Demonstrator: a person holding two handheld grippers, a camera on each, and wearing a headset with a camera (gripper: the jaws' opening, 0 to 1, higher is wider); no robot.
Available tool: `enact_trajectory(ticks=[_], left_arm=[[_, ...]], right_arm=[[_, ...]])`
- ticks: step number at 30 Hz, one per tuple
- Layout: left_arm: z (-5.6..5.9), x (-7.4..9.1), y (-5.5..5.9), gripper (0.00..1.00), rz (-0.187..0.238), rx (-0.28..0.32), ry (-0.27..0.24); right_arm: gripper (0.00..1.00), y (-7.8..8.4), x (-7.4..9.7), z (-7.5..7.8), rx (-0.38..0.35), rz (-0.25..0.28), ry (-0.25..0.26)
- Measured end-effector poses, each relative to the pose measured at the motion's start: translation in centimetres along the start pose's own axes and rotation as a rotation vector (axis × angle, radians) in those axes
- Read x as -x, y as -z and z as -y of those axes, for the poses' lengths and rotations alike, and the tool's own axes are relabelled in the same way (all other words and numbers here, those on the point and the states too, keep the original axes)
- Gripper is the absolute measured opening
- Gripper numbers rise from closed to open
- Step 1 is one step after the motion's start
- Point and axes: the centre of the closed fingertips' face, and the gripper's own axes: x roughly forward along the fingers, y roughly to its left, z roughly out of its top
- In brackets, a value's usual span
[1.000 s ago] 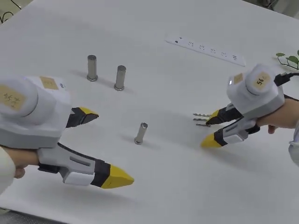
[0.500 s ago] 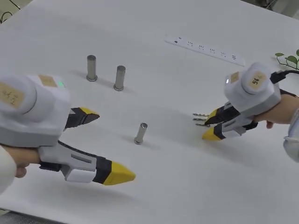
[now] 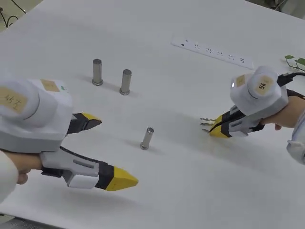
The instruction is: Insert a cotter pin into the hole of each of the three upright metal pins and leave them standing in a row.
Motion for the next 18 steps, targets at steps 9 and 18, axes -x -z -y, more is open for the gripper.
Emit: enact_trajectory(ticks=[9, 18], left_arm=[[0.08, 0.27, -0.28, 0.92, 0.010, 0.004, 0.002], [0.73, 0.57, -0.18, 0.90, 0.003, 0.013, 0.008]], right_arm=[[0.04, -0.03, -0.05, 0.04, 0.057, -0.039, 0.005], [0.03, -0.05, -0.06, -0.16, 0.097, -0.060, 0.027]])
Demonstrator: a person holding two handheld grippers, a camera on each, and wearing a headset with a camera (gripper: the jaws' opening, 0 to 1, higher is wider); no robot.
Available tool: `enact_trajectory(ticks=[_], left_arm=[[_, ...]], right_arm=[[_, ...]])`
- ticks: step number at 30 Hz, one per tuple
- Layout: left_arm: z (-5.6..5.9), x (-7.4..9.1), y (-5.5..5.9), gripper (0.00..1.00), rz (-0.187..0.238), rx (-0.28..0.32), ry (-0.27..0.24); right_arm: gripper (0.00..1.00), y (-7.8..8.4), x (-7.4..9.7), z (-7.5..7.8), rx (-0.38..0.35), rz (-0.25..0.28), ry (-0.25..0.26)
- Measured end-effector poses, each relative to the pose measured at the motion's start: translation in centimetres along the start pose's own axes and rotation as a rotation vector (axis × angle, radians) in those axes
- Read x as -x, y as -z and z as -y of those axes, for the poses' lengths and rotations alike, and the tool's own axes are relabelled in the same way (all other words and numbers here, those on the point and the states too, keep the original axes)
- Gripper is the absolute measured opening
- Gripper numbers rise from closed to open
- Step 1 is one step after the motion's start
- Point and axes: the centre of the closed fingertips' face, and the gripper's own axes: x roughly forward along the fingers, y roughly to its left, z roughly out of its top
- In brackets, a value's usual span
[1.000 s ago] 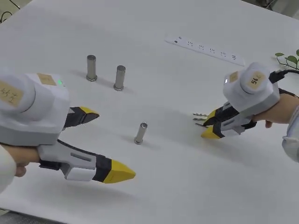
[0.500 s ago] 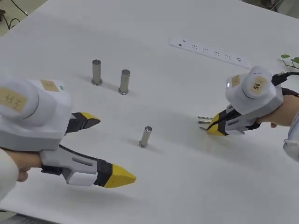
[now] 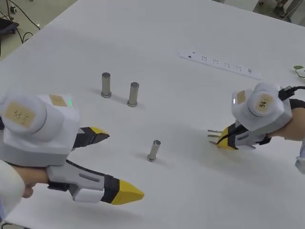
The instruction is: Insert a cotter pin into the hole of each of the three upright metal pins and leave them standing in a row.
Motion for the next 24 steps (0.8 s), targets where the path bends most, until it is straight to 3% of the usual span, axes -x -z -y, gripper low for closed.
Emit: enact_trajectory(ticks=[7, 16, 24], left_arm=[[0.1, 0.0, -0.1, 0.87, -0.002, 0.000, -0.006], [0.5, 0.3, 0.1, 0.85, -0.027, -0.020, 0.006], [0.5, 0.7, -0.2, 0.84, -0.025, -0.034, 0.002]], right_arm=[[0.02, 0.1, 0.0, 0.0, 0.041, -0.028, 0.037], [0.02, 0.5, 0.2, 0.4, 0.033, -0.032, 0.079], [0.02, -0.1, 1.3, -0.2, 0.027, 0.004, 0.108]])
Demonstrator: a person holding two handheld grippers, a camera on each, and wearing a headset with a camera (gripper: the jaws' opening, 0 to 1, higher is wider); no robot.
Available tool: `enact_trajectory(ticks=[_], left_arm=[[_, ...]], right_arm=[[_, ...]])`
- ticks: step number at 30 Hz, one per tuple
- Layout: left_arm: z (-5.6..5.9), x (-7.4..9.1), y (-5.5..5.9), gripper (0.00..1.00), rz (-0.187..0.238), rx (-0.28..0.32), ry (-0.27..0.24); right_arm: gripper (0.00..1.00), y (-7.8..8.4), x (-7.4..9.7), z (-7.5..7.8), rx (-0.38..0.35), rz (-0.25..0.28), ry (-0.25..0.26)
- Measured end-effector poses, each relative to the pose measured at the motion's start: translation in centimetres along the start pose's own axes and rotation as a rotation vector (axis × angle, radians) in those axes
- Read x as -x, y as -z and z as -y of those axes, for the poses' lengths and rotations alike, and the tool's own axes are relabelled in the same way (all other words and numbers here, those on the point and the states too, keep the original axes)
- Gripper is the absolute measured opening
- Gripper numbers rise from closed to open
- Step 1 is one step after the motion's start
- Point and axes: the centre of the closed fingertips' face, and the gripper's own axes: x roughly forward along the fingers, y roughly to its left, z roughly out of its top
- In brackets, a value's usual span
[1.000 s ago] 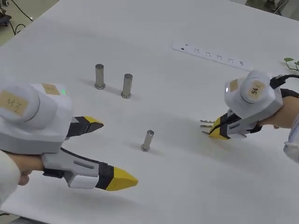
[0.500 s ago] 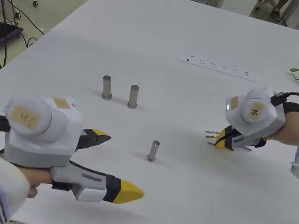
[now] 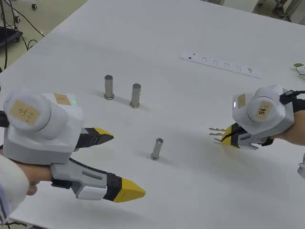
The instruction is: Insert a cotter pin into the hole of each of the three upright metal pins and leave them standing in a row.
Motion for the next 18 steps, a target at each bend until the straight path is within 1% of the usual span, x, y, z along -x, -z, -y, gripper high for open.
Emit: enact_trajectory(ticks=[5, 8, 10, 12, 14, 18], left_arm=[[-0.1, 0.2, -0.3, 0.83, 0.009, -0.009, -0.006], [-0.2, 0.3, -0.5, 0.82, 0.009, -0.016, -0.007], [-0.3, 0.3, -0.7, 0.82, 0.013, -0.020, -0.009], [-0.5, 0.2, -1.0, 0.82, 0.018, -0.011, -0.016], [-0.7, 0.3, -1.3, 0.81, 0.031, -0.006, -0.021], [-1.0, 0.4, -2.2, 0.78, 0.062, -0.002, -0.026]], right_arm=[[0.02, -0.9, 1.0, -0.3, -0.005, 0.041, 0.034], [0.02, -1.3, 1.6, -0.6, 0.005, 0.056, 0.055], [0.02, -1.7, 2.2, -0.4, -0.010, 0.082, 0.088], [0.02, -2.1, 2.7, -0.3, -0.025, 0.111, 0.116], [0.02, -2.3, 3.2, -0.4, -0.033, 0.125, 0.141], [0.02, -3.0, 4.1, -0.9, -0.059, 0.161, 0.166]])
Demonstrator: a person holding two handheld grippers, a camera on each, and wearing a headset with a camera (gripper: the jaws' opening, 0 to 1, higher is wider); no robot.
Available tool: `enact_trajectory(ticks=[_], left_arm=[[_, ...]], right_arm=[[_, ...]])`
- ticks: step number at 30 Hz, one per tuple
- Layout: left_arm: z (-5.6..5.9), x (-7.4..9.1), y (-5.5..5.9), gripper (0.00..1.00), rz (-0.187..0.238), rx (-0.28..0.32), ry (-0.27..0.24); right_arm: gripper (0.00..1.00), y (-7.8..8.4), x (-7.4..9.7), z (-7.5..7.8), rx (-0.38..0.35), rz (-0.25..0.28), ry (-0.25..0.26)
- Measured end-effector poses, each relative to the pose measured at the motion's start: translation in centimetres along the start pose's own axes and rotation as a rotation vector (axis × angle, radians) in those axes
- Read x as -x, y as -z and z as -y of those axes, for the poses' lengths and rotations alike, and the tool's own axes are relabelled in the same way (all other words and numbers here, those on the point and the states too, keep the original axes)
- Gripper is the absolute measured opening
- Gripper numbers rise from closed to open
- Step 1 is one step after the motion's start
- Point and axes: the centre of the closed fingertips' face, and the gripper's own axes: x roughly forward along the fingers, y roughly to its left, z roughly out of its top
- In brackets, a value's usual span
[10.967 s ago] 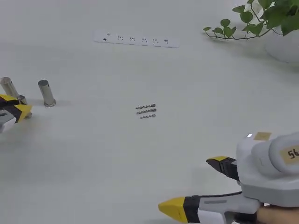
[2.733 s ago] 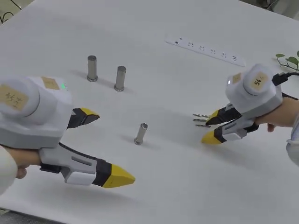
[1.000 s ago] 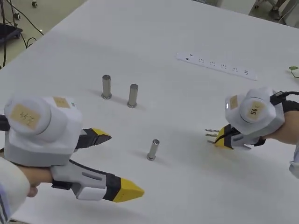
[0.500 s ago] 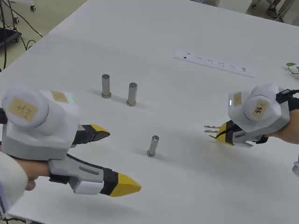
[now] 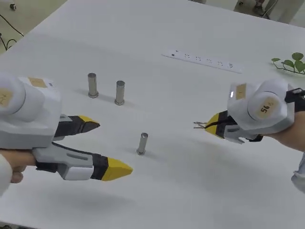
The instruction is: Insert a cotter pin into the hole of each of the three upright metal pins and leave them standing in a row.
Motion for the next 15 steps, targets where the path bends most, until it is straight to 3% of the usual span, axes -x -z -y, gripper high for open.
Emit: enact_trajectory(ticks=[9, 15], left_arm=[[-0.3, -0.2, -0.5, 0.71, 0.002, 0.014, 0.021], [-0.8, -0.7, -1.2, 0.69, 0.016, 0.025, 0.024]], right_arm=[[0.02, -1.1, 0.4, -1.4, -0.029, 0.046, 0.036], [0.02, -2.0, 0.5, -1.6, -0.006, 0.070, 0.070]])
